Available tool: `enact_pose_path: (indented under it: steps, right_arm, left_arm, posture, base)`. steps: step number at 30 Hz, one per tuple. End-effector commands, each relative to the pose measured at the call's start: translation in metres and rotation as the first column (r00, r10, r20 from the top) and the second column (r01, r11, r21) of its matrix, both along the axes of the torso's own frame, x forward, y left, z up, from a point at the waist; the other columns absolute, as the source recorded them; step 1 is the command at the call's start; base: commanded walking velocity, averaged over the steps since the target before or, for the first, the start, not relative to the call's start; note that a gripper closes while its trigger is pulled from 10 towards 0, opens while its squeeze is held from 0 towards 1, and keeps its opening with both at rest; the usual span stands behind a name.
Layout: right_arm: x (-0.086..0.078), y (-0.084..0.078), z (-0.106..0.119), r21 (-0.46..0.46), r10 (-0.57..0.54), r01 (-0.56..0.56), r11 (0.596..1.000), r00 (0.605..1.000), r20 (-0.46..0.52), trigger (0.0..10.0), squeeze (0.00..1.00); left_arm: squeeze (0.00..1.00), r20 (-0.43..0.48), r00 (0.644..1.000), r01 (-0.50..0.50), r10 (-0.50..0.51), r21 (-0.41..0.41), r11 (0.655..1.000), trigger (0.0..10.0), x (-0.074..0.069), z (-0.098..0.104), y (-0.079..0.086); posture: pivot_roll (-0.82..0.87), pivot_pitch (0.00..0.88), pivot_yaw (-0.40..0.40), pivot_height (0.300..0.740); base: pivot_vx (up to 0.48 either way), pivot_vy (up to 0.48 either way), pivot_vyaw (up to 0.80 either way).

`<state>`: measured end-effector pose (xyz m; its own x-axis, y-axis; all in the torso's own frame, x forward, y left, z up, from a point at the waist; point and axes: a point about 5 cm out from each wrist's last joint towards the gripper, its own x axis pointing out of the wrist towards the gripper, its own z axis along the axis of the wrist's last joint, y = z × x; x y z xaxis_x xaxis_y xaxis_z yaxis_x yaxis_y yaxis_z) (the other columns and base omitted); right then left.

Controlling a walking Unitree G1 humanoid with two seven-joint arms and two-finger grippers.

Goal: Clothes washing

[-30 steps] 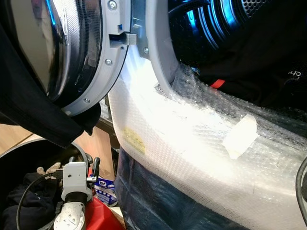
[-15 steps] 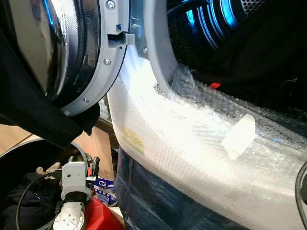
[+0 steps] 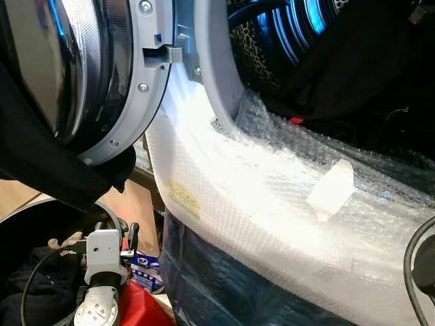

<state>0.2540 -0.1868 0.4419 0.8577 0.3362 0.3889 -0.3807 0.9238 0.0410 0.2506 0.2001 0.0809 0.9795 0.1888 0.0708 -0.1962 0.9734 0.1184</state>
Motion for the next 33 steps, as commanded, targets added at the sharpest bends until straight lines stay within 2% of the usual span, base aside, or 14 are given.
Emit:
enact_pose_path:
  steps: [1,6,11,14,20,27,33]
  right_arm:
    - [-0.012,-0.001,0.008,0.001,0.036,-0.036,0.999,0.998,0.053,10.0,0.0]
    - [-0.012,0.002,0.002,-0.02,0.063,-0.062,0.998,0.997,0.036,10.0,0.0]
    - [-0.01,0.014,-0.01,-0.052,0.128,-0.127,0.991,0.992,0.013,10.0,0.0]
    - [-0.01,0.016,-0.011,-0.048,0.141,-0.14,0.989,0.99,0.013,10.0,0.0]
    - [-0.005,0.017,-0.014,-0.01,0.102,-0.101,0.995,0.995,0.012,10.0,0.0]
    - [-0.002,0.018,-0.018,-0.015,0.096,-0.096,0.995,0.995,0.003,10.0,0.0]
    - [-0.004,0.023,-0.018,-0.055,0.139,-0.138,0.989,0.99,0.027,10.0,0.0]
  left_arm:
    - [0.0,-0.114,0.993,0.021,-0.022,-0.015,1.0,10.0,-0.006,-0.024,-0.006]
    - [0.0,-0.116,0.993,0.027,-0.029,-0.017,0.999,10.0,-0.004,-0.024,-0.007]
    - [0.0,-0.109,0.994,0.008,-0.013,-0.052,0.999,10.0,-0.003,-0.025,-0.003]
    - [0.0,-0.112,0.994,0.003,-0.008,-0.049,0.999,10.0,-0.003,-0.026,-0.001]
    - [0.0,-0.107,0.994,-0.005,-0.001,-0.055,0.998,10.0,-0.002,-0.025,0.001]
    - [0.0,-0.1,0.995,-0.005,-0.001,-0.059,0.998,10.0,-0.003,-0.024,0.001]
    - [0.0,-0.092,0.996,-0.005,0.0,-0.056,0.998,10.0,-0.002,-0.023,0.002]
  posture:
    - [-0.09,0.123,-0.078,0.74]
    - [-0.08,0.12,-0.078,0.74]
    - [-0.07,0.114,-0.075,0.74]
    - [-0.06,0.106,-0.073,0.74]
    - [-0.05,0.105,-0.073,0.74]
    - [-0.05,0.108,-0.07,0.74]
    - [-0.05,0.109,-0.068,0.74]
  base:
    - [0.0,0.0,0.0]
    - [0.0,0.0,0.0]
    - [0.0,0.0,0.0]
    - [0.0,0.0,0.0]
    - [0.0,0.0,0.0]
    - [0.0,0.0,0.0]
    - [0.0,0.0,-0.73]
